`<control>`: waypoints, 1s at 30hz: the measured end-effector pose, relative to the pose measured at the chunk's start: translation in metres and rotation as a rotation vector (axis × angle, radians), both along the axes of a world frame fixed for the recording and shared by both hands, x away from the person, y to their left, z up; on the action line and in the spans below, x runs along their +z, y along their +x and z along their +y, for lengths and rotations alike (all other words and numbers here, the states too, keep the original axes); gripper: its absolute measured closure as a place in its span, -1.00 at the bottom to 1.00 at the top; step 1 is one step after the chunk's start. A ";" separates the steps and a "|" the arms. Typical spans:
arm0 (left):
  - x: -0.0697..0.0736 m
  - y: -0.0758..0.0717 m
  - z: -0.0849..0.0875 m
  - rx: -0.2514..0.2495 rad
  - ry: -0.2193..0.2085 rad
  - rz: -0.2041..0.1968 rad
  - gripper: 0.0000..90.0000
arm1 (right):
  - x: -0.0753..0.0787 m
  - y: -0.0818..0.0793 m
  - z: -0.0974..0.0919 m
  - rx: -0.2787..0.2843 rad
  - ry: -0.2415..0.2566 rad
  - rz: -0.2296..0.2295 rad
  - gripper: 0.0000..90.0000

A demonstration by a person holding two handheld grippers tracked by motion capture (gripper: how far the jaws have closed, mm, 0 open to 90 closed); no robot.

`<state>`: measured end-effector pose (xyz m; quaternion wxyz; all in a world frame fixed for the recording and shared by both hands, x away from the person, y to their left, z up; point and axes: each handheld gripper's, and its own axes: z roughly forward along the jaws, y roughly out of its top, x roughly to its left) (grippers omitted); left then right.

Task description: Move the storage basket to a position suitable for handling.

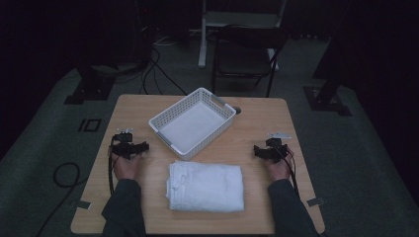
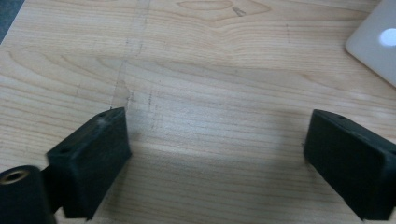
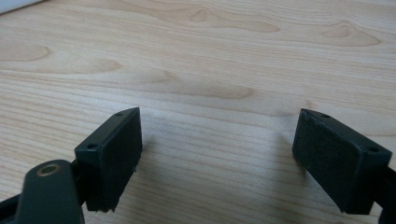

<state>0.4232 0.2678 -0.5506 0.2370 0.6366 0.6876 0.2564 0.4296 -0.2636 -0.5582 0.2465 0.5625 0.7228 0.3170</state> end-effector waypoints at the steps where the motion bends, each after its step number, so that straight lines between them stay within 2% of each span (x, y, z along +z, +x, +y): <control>1: 0.002 -0.001 -0.001 -0.004 0.000 -0.006 -0.70 | 0.000 0.000 0.000 -0.005 0.001 0.000 -0.65; 3: 0.003 -0.002 -0.002 -0.007 0.001 -0.004 -0.56 | 0.000 0.000 0.000 -0.007 0.001 0.000 -0.65; 7: 0.005 -0.001 -0.006 0.013 0.000 0.002 -0.49 | 0.000 -0.002 0.000 -0.019 0.001 -0.003 -0.60; 8: 0.006 -0.002 -0.005 0.010 -0.002 0.009 -0.36 | 0.001 -0.003 0.000 -0.027 0.001 0.002 -0.53; 10: 0.007 -0.005 -0.005 -0.027 -0.002 0.011 -0.33 | 0.002 -0.003 -0.001 -0.023 0.000 0.008 -0.51; 13: 0.007 -0.007 -0.005 -0.034 -0.003 0.015 -0.26 | 0.002 -0.004 -0.002 -0.010 0.000 0.007 -0.51; 14: 0.010 -0.008 -0.006 -0.057 -0.027 0.005 -0.26 | 0.002 -0.004 -0.003 -0.006 -0.003 0.008 -0.50; 16: 0.013 -0.010 -0.008 -0.067 -0.031 -0.010 -0.33 | 0.002 -0.004 -0.004 -0.001 -0.003 0.008 -0.48; 17: 0.020 -0.013 -0.012 -0.086 -0.018 -0.051 -0.33 | 0.002 -0.004 -0.004 0.001 -0.003 0.006 -0.48; 18: 0.023 -0.015 -0.014 -0.092 -0.014 -0.071 -0.33 | 0.002 -0.004 -0.004 0.001 -0.003 0.005 -0.48; 19: 0.023 -0.015 -0.014 -0.092 -0.014 -0.071 -0.34 | 0.002 -0.004 -0.004 0.001 -0.003 0.005 -0.48; 20: 0.029 -0.017 -0.018 -0.100 -0.023 -0.095 -0.35 | 0.002 -0.005 -0.004 -0.001 -0.001 0.006 -0.48; 22: 0.032 -0.019 -0.020 -0.105 -0.022 -0.103 -0.37 | 0.002 -0.005 -0.004 -0.002 0.000 0.004 -0.48; 26: 0.041 -0.023 -0.027 -0.128 -0.050 -0.132 -0.37 | 0.002 -0.005 -0.004 -0.003 0.001 0.003 -0.48; 27: 0.046 -0.025 -0.031 -0.140 -0.058 -0.152 -0.37 | 0.002 -0.005 -0.004 -0.003 0.001 0.003 -0.48; 30: 0.052 -0.028 -0.035 -0.148 -0.070 -0.175 -0.39 | 0.002 -0.005 -0.004 -0.002 0.001 0.003 -0.48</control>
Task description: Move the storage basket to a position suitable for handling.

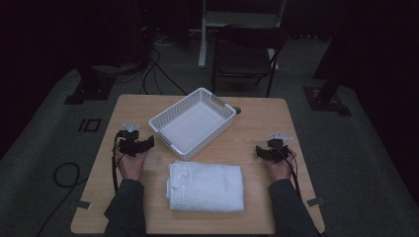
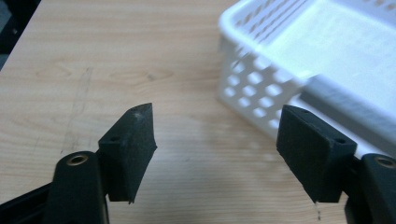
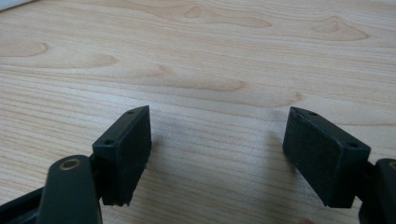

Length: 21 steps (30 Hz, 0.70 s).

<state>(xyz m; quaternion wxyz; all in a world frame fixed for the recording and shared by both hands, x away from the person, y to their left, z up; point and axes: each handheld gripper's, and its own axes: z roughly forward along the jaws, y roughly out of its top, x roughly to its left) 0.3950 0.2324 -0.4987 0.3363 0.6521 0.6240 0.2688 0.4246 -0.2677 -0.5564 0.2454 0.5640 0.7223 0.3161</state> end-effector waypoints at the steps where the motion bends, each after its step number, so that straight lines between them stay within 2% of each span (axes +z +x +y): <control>1: 0.006 -0.003 -0.004 -0.013 -0.009 -0.014 -0.41 | 0.000 0.000 0.000 0.000 0.000 0.000 -0.48; 5: 0.013 -0.007 -0.014 -0.032 -0.023 -0.033 -0.52 | 0.000 0.000 0.000 -0.001 0.001 0.000 -0.48; 6: 0.016 -0.009 -0.021 -0.057 -0.047 -0.039 -0.54 | 0.000 0.000 0.000 -0.001 0.001 -0.001 -0.48; 10: 0.018 -0.011 -0.030 -0.075 -0.041 -0.044 -0.60 | 0.000 0.000 0.000 -0.001 0.001 -0.002 -0.48; 13: 0.018 -0.013 -0.043 -0.092 -0.025 -0.050 -0.65 | 0.000 0.000 0.000 -0.001 0.001 -0.002 -0.48; 21: 0.014 -0.015 -0.058 -0.104 -0.025 -0.035 -0.69 | -0.001 0.000 0.001 -0.003 0.001 -0.004 -0.50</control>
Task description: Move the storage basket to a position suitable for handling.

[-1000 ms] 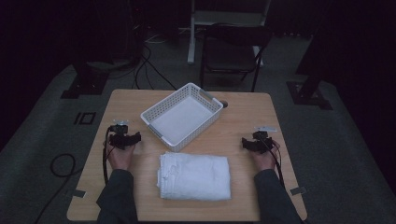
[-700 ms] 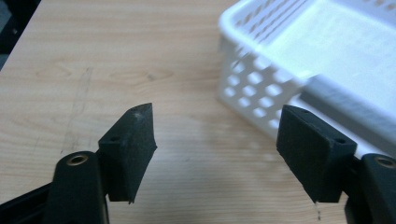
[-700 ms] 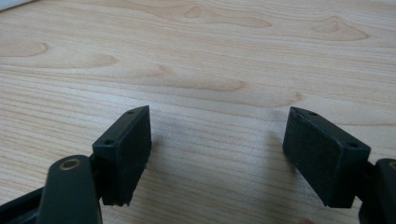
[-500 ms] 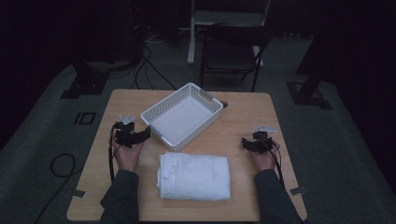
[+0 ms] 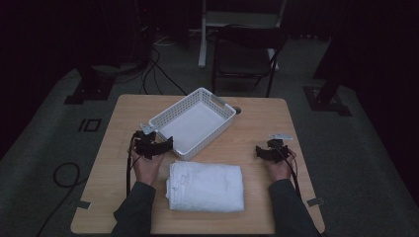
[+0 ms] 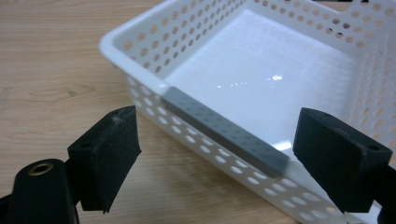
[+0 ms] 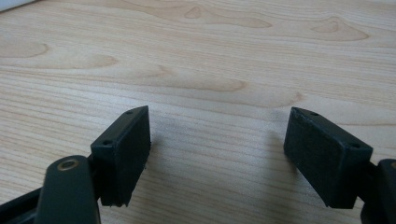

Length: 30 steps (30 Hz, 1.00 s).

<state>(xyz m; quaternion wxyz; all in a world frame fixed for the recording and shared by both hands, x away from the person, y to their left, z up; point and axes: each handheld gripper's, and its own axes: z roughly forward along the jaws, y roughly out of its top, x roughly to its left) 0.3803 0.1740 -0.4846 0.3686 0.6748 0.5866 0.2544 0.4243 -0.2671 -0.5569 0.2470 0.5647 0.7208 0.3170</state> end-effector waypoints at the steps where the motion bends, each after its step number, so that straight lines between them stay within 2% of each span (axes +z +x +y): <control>1: -0.001 0.000 -0.003 -0.004 0.000 0.001 -0.69 | 0.000 0.000 0.000 0.000 0.000 -0.001 -0.50; 2: -0.003 0.000 -0.007 -0.001 0.013 0.007 -0.70 | 0.000 0.000 0.000 0.000 0.000 -0.001 -0.50; 7: -0.006 0.000 -0.010 -0.003 0.013 0.021 -0.70 | 0.000 0.000 0.000 -0.001 0.000 0.000 -0.50; 9: -0.008 0.000 -0.010 0.000 -0.003 0.032 -0.69 | 0.000 0.000 0.000 0.000 0.000 0.000 -0.50; 13: -0.010 0.000 -0.012 -0.012 -0.007 0.038 -0.68 | 0.000 0.000 0.000 0.000 0.000 0.000 -0.51; 15: -0.011 0.000 -0.015 -0.038 -0.020 0.048 -0.64 | 0.000 0.000 0.000 -0.001 0.000 -0.001 -0.51; 26: -0.011 -0.001 -0.019 -0.056 -0.011 0.045 -0.52 | 0.000 0.000 0.000 -0.001 0.000 -0.002 -0.51; 30: -0.011 0.000 -0.017 -0.064 -0.024 0.053 -0.48 | 0.000 -0.001 0.001 -0.004 0.002 -0.003 -0.46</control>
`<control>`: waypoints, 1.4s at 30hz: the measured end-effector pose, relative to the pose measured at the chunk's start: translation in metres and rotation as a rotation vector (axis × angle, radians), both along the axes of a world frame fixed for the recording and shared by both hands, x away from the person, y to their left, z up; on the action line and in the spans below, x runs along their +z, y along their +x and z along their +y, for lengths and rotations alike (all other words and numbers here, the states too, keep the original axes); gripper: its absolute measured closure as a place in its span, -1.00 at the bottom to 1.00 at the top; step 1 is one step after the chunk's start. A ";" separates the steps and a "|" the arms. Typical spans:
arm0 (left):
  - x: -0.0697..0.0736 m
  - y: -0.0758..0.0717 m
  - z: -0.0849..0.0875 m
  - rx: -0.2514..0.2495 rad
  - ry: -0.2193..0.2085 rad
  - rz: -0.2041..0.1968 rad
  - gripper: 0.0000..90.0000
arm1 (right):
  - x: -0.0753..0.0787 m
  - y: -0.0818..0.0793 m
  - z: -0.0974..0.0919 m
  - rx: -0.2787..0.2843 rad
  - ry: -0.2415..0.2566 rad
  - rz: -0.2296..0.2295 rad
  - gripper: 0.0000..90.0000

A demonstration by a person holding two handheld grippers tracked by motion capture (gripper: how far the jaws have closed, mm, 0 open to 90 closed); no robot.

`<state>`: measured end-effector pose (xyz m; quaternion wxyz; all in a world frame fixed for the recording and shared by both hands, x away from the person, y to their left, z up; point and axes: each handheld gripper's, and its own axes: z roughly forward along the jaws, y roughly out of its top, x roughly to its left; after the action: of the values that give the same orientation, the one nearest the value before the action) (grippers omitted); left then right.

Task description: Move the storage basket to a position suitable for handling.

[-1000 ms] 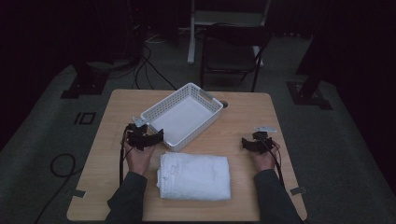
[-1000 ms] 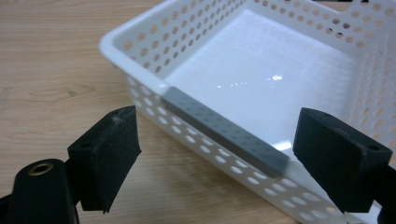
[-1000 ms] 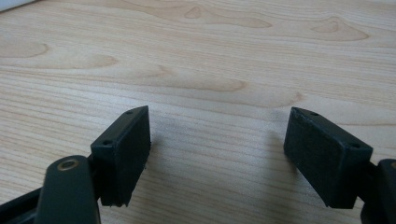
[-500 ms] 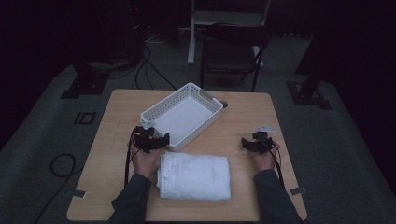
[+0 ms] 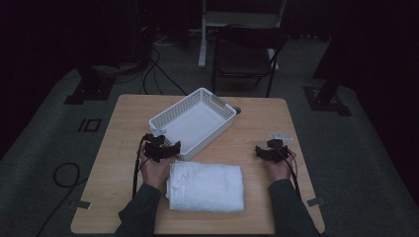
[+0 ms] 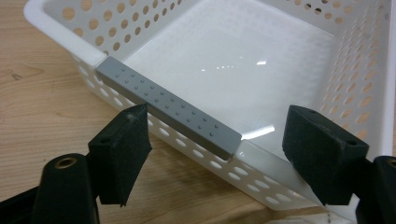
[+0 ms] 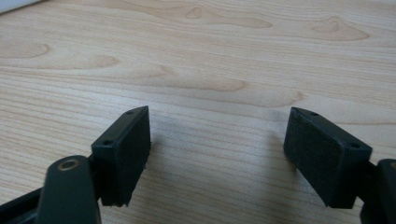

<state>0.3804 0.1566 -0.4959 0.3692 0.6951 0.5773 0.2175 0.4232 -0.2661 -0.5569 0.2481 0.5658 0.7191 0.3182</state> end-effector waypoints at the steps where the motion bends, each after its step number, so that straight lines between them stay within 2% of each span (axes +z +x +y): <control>1: 0.000 0.000 0.000 0.000 -0.003 0.002 -0.46 | 0.000 0.000 0.000 0.000 0.000 -0.001 -0.44; 8: 0.001 0.002 0.003 -0.001 0.014 -0.003 -0.35 | 0.001 -0.001 0.000 -0.001 -0.002 -0.004 -0.34; 9: 0.001 0.003 0.004 0.000 0.020 -0.004 -0.28 | 0.002 -0.002 -0.001 -0.003 0.007 -0.006 -0.15; 10: 0.001 0.003 0.005 0.002 0.026 -0.005 -0.27 | 0.003 -0.003 -0.001 -0.004 0.018 -0.008 -0.10; 13: 0.000 0.005 0.006 0.017 0.054 -0.011 -0.23 | 0.005 -0.004 -0.002 -0.004 0.037 -0.020 -0.01; 17: 0.000 0.006 0.009 0.018 0.073 -0.017 -0.15 | 0.016 -0.008 -0.002 0.014 0.088 -0.061 0.12; 24: 0.000 0.008 0.011 0.003 0.077 -0.024 0.10 | 0.035 -0.011 0.007 0.055 0.151 -0.105 0.17; 25: 0.000 0.008 0.011 0.002 0.078 -0.027 0.10 | 0.035 -0.011 0.007 0.055 0.151 -0.105 0.17; 26: 0.000 0.008 0.011 0.001 0.079 -0.029 0.14 | 0.043 -0.014 0.011 0.071 0.160 -0.125 0.17; 27: 0.000 0.009 0.011 -0.001 0.079 -0.031 0.14 | 0.043 -0.014 0.011 0.071 0.160 -0.125 0.17; 29: 0.000 0.009 0.011 -0.006 0.086 -0.032 0.18 | 0.054 -0.017 0.017 0.098 0.169 -0.145 0.17; 33: 0.000 0.010 0.010 -0.006 0.089 -0.034 0.22 | 0.062 -0.019 0.024 0.117 0.186 -0.166 0.17; 34: 0.000 0.010 0.010 -0.006 0.090 -0.034 0.26 | 0.068 -0.020 0.030 0.134 0.195 -0.178 0.16; 38: 0.001 0.011 0.009 -0.010 0.099 -0.038 0.32 | 0.075 -0.017 0.040 0.159 0.209 -0.182 0.14; 42: 0.001 0.012 0.009 -0.017 0.102 -0.039 0.42 | 0.072 -0.014 0.051 0.190 0.194 -0.146 0.13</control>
<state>0.3927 0.1661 -0.4952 0.3464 0.7133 0.5524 0.2570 0.4092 -0.2148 -0.4849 0.2129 0.4920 0.7152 0.4484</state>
